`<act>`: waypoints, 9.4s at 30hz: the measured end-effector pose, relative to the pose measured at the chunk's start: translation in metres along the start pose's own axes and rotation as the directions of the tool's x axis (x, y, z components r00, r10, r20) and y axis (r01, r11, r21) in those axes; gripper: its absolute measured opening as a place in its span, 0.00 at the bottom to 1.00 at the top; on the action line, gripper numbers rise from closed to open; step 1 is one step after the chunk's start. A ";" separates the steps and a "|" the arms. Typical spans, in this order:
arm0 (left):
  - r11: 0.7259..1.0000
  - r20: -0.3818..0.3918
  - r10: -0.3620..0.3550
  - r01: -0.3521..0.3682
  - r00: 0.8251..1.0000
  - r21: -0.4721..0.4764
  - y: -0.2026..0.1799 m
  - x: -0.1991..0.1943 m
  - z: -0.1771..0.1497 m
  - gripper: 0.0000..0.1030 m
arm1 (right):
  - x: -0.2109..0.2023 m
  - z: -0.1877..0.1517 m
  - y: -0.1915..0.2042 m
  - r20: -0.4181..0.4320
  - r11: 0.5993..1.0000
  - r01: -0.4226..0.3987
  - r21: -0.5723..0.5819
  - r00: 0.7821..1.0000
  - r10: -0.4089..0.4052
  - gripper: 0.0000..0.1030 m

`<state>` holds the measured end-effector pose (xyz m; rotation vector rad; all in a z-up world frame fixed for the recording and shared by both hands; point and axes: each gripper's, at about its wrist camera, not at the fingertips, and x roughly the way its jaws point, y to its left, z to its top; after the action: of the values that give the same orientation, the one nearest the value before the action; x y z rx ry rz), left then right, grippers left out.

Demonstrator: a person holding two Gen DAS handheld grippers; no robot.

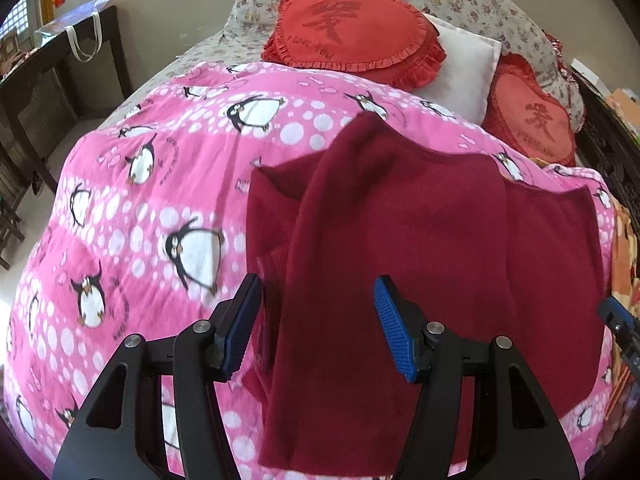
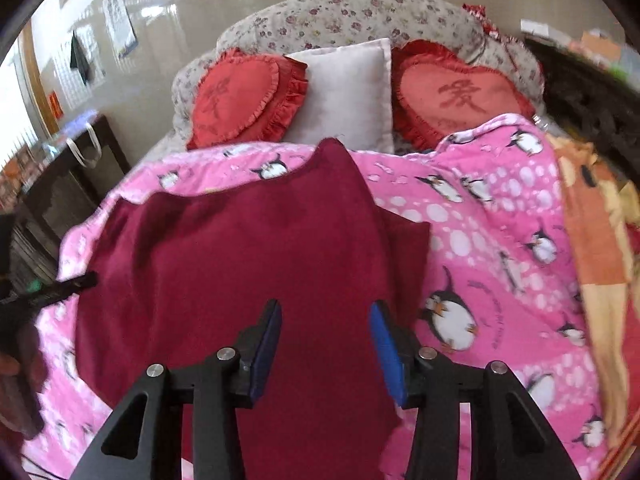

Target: Fold small clothes

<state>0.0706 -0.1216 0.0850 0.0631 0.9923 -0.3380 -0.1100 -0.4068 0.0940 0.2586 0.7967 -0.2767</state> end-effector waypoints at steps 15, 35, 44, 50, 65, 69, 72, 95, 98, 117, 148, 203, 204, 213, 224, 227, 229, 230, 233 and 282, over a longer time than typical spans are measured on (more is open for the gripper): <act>1.000 0.017 0.002 -0.003 1.000 0.009 -0.006 -0.007 -0.014 0.57 | 0.006 -0.006 -0.003 -0.017 0.998 0.068 -0.009 0.998 -0.068 0.43; 0.997 -0.009 -0.003 0.002 1.000 -0.076 0.013 0.027 0.000 0.77 | 0.025 0.010 -0.041 -0.001 0.993 0.008 0.115 1.000 -0.008 0.31; 0.998 0.012 0.013 -0.013 1.000 -0.064 0.013 0.021 -0.002 0.77 | 0.017 0.037 -0.029 0.097 0.996 -0.049 0.072 0.994 0.042 0.55; 0.999 0.013 0.016 -0.015 1.000 -0.050 0.015 0.024 0.003 0.77 | 0.043 0.054 -0.037 0.077 0.988 -0.063 0.139 0.996 0.053 0.06; 0.995 0.045 -0.001 0.005 0.999 -0.103 0.049 -0.002 -0.020 0.79 | 0.007 0.049 -0.005 0.084 0.968 -0.173 0.180 0.984 0.160 0.44; 0.995 0.044 0.003 0.002 0.999 -0.101 0.059 -0.008 -0.034 0.79 | 0.021 0.048 0.054 -0.002 0.927 -0.353 0.127 0.934 0.357 0.44; 0.995 0.032 -0.001 0.005 0.999 -0.103 0.065 -0.008 -0.043 0.79 | 0.039 0.047 0.113 -0.057 0.911 -0.407 0.062 0.910 0.410 0.44; 0.995 0.022 -0.034 0.036 0.999 -0.093 0.075 -0.002 -0.058 0.79 | 0.121 0.073 0.269 -0.215 0.934 -0.341 -0.104 0.925 0.314 0.08; 0.994 0.024 -0.033 0.036 0.999 -0.101 0.075 0.000 -0.057 0.79 | 0.128 0.073 0.276 -0.220 0.936 -0.331 -0.119 0.928 0.300 0.08; 0.987 0.011 -0.075 0.076 0.997 -0.144 0.076 0.001 -0.060 0.79 | 0.085 0.047 0.195 -0.124 0.940 -0.340 -0.014 0.934 0.336 0.13; 0.969 -0.011 -0.143 0.137 0.990 -0.205 0.082 0.012 -0.068 0.79 | 0.086 0.055 0.237 -0.218 0.916 -0.398 -0.057 0.900 0.377 0.46; 0.909 0.124 -0.346 0.365 0.930 -0.198 0.067 0.020 -0.082 0.76 | 0.146 0.069 0.308 -0.367 0.903 -0.177 -0.392 0.930 0.023 0.72; 0.912 0.123 -0.342 0.361 0.932 -0.194 0.068 0.021 -0.081 0.76 | 0.147 0.070 0.306 -0.372 0.906 -0.187 -0.381 0.927 0.034 0.72; 0.938 0.081 -0.316 0.324 0.945 -0.122 0.045 -0.008 -0.074 0.37 | 0.107 0.071 0.250 -0.278 0.908 -0.375 -0.186 0.906 0.318 0.24; 0.910 0.098 -0.415 0.412 0.905 0.054 -0.049 -0.078 -0.053 0.34 | 0.012 0.092 0.142 -0.052 0.875 -0.478 -0.075 0.879 0.475 0.19; 0.895 0.087 -0.440 0.428 0.894 0.127 -0.097 -0.089 -0.054 0.34 | -0.007 0.095 0.101 0.003 0.887 -0.461 -0.040 0.887 0.461 0.18; 0.885 0.077 -0.453 0.437 0.888 0.161 -0.120 -0.090 -0.054 0.34 | -0.013 0.092 0.073 0.032 0.895 -0.445 -0.002 0.895 0.445 0.17; 0.878 0.063 -0.461 0.445 0.885 0.178 -0.136 -0.088 -0.055 0.34 | -0.015 0.089 0.060 0.041 0.899 -0.438 0.018 0.899 0.437 0.17; 0.866 0.016 -0.473 0.461 0.881 0.195 -0.168 -0.074 -0.060 0.34 | -0.013 0.082 0.019 0.056 0.910 -0.406 0.086 0.914 0.403 0.17; 0.951 0.062 -0.200 0.179 0.978 0.250 -0.147 -0.034 -0.051 0.69 | -0.043 0.018 -0.013 0.087 0.964 -0.261 0.053 0.963 0.256 0.31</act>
<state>-0.0334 -0.2420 0.1003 0.1748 0.8683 -0.6344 -0.1315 -0.4181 0.1360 0.4062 0.6671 -0.0653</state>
